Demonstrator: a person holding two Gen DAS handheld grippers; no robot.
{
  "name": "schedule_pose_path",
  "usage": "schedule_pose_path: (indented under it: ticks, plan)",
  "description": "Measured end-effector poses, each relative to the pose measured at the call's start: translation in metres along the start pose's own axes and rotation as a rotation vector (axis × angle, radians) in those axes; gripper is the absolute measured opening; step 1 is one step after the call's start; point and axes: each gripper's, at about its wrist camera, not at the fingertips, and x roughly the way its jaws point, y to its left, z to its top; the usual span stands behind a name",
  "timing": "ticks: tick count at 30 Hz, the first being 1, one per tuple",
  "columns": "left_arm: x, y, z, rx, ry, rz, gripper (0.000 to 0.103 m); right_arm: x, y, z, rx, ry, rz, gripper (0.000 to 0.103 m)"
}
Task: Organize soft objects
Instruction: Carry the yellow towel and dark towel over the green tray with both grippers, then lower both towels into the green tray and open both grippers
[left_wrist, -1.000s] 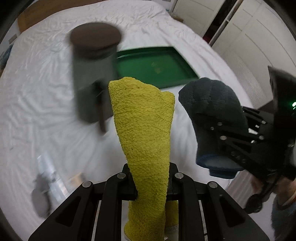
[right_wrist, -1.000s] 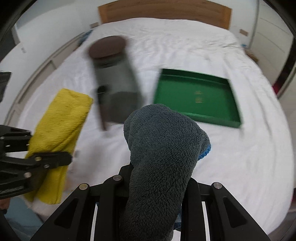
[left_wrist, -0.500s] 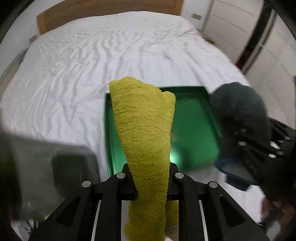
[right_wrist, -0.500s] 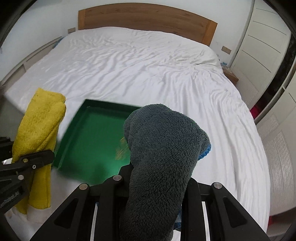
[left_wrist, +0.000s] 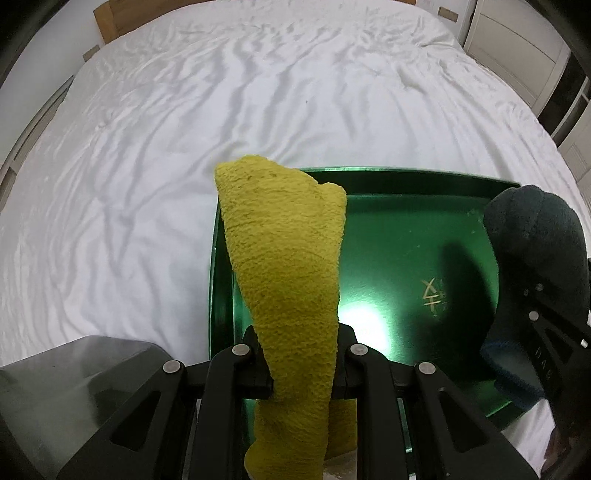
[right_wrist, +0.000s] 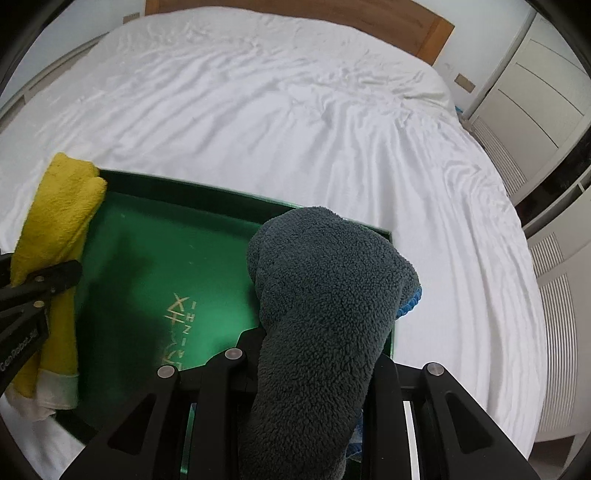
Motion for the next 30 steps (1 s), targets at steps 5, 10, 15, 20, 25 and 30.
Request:
schedule_pose_path:
  ticks: [5, 10, 15, 20, 25, 30]
  plan:
    - [0.007, 0.001, 0.001, 0.002, 0.005, 0.027, 0.019, 0.016, 0.001, 0.007, 0.015, 0.008, -0.003, 0.03]
    - [0.007, 0.002, 0.002, -0.002, -0.002, 0.038, 0.023, 0.019, -0.004, 0.01, 0.051, -0.001, 0.013, 0.046]
    - [0.008, 0.006, 0.002, -0.006, 0.005, 0.047, 0.03, 0.018, -0.017, 0.009, 0.058, 0.002, 0.01, 0.053]
    - [0.001, 0.009, 0.003, -0.012, -0.016, 0.038, 0.043, 0.014, -0.02, 0.012, 0.06, -0.019, 0.0, 0.064]
    - [-0.007, 0.006, 0.003, -0.004, -0.041, 0.031, 0.054, 0.004, -0.023, 0.012, 0.058, -0.036, -0.014, 0.074]
    - [-0.024, 0.001, 0.004, 0.016, -0.098, 0.058, 0.057, -0.014, -0.03, 0.014, 0.078, -0.074, -0.007, 0.076]
